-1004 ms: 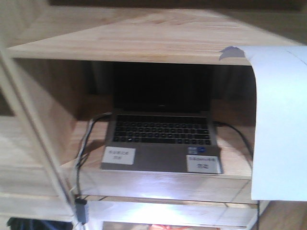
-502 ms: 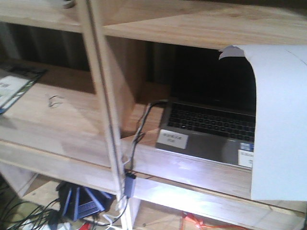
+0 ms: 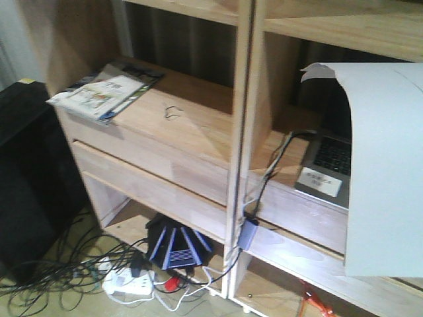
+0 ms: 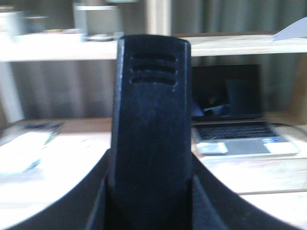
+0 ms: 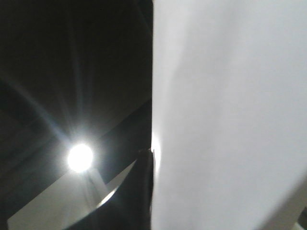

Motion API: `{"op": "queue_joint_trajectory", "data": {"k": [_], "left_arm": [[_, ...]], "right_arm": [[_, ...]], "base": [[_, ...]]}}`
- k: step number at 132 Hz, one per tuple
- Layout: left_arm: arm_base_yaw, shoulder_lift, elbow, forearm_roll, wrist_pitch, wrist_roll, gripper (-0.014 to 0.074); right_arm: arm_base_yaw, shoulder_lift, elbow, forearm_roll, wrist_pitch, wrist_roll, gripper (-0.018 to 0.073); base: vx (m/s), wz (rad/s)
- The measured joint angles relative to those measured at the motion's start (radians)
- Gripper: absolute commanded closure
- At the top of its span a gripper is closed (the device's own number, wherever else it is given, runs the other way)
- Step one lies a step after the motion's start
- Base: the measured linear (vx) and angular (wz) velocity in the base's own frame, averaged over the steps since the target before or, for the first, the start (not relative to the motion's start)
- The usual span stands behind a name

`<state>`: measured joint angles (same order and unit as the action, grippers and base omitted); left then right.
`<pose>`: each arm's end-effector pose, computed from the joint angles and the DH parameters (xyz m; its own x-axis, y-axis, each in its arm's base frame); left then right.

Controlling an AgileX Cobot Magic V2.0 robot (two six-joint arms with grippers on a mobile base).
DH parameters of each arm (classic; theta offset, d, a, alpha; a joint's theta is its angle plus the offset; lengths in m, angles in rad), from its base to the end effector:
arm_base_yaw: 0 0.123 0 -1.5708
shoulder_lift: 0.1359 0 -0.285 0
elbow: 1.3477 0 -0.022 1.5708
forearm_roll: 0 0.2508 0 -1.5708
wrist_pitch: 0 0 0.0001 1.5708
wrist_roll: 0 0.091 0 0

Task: Grab stapler and paper to desk for stapling
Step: 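Drive the base to the wooden desk carrying stapler and paper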

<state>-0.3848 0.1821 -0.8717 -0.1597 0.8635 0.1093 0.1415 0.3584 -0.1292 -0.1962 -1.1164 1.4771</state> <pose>-0.0201 -0.0037 0.3963 -0.0720 0.0345 -0.9968 0.4847 0.8747 -0.0047 0.0487 0.0230 0.3182 -0.0870 0.9659 -0.2439 -0.8442 0.0585 0.5328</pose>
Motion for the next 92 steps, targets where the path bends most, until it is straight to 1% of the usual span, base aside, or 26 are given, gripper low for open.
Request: {"op": "queue_joint_trajectory", "data": {"k": [92], "left_arm": [[0.0,0.0,0.0,0.0,0.0,0.0,0.0603]], "right_arm": [[0.0,0.0,0.0,0.0,0.0,0.0,0.0565]], "base": [[-0.12,0.46]]}}
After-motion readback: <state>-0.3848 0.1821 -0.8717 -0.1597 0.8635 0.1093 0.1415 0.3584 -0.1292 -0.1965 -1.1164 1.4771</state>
